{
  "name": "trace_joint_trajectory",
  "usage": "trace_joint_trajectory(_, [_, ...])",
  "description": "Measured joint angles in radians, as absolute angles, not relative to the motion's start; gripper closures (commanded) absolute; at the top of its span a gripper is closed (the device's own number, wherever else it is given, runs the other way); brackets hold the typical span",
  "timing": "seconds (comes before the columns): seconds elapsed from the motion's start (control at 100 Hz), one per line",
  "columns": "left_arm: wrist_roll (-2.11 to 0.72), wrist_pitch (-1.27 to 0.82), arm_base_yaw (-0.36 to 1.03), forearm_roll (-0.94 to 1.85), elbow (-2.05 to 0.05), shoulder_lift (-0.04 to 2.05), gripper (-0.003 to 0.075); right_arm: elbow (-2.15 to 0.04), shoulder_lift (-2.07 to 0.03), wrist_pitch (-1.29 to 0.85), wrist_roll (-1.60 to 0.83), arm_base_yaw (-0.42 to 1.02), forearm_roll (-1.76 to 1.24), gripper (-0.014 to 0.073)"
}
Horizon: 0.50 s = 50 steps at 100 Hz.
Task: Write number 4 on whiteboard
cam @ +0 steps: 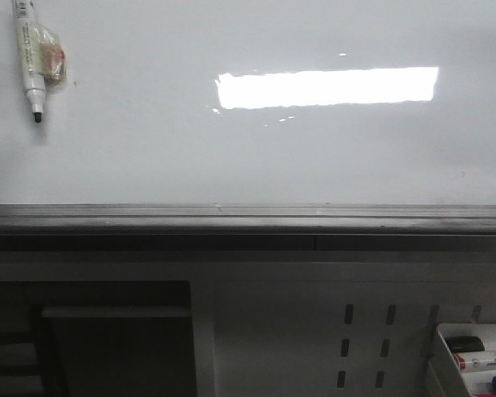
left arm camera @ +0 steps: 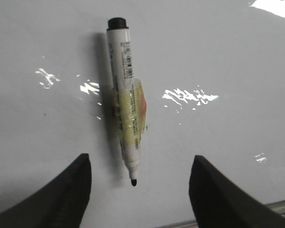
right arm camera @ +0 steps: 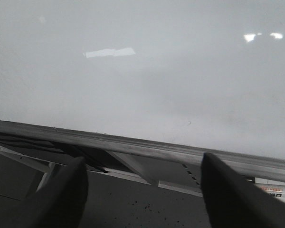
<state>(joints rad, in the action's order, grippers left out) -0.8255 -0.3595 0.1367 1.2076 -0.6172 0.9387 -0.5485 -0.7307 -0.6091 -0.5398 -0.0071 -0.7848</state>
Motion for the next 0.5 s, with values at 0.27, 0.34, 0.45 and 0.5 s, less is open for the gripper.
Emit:
trace_joint_trajectory(0.27, [-0.956,-0.381,0.137,1.291,-0.701,1.109,0.0318,-0.548,-0.731,-0.609,-0.547,-0.007,-0.786,0.0146])
trace_joint_trajectory(0.34, [-0.963,-0.383,0.137,1.295,-0.717,1.144,0.0318,-0.548,-0.731,-0.609,-0.547,-0.007,-0.786,0.0146])
trace_joint_trajectory(0.45, [-0.977,-0.384,0.137,1.3,-0.738,1.192,0.0321,-0.548,-0.731,-0.609,-0.547,-0.007,-0.787,0.0146])
trace_joint_trajectory(0.5, [-0.977,-0.391,0.137,1.3,-0.747,1.21,0.0325,-0.548,-0.731,-0.609,-0.547,-0.007,-0.787,0.0146])
